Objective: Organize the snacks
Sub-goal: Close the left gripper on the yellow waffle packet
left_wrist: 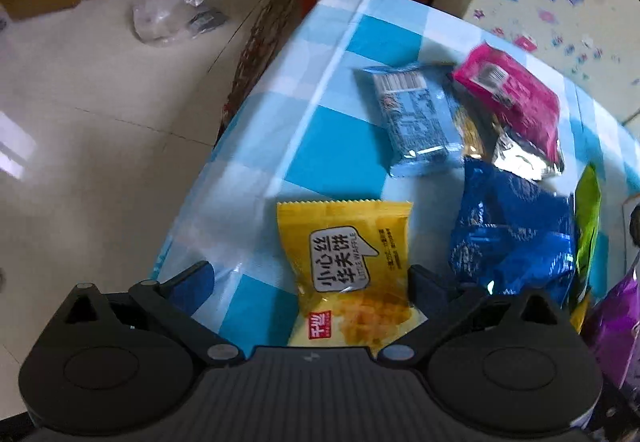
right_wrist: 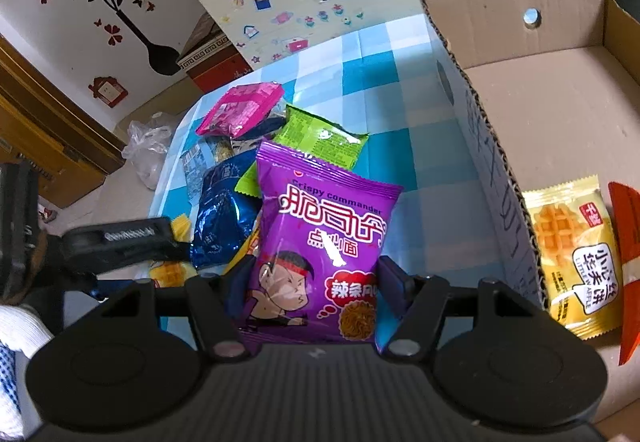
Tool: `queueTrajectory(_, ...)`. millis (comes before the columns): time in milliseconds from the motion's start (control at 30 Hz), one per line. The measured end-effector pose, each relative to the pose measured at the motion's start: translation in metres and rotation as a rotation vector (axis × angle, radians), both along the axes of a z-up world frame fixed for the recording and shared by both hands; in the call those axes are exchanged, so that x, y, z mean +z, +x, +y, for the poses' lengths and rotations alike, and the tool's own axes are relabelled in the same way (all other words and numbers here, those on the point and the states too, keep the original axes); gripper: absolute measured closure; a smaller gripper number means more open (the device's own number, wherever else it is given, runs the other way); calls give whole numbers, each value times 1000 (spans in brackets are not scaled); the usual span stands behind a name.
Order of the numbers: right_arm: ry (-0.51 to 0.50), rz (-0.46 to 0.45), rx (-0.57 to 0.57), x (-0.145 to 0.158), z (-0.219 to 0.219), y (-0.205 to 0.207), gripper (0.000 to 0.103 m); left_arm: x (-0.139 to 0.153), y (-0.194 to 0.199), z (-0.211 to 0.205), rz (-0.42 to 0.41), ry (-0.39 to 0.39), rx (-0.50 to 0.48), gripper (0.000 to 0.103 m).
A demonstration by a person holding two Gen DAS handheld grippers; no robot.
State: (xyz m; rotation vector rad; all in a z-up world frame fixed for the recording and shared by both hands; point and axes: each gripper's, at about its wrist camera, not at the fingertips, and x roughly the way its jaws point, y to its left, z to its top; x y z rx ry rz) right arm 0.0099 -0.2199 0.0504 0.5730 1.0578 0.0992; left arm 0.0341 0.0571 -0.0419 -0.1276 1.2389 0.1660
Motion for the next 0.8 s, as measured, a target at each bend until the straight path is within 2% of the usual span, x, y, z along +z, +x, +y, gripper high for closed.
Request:
queueTrajectory(233, -4, 3, 4, -1, 2, 1, 34, -1, 0, -3, -7, 7, -11, 0)
queueTrajectory(500, 72, 47, -48, -12, -5, 4, 29, 0, -1, -7, -4, 11, 4, 0)
queueTrajectory(800, 79, 50, -56, -12, -4, 5, 29, 0, -5, -8, 3, -5, -31, 0)
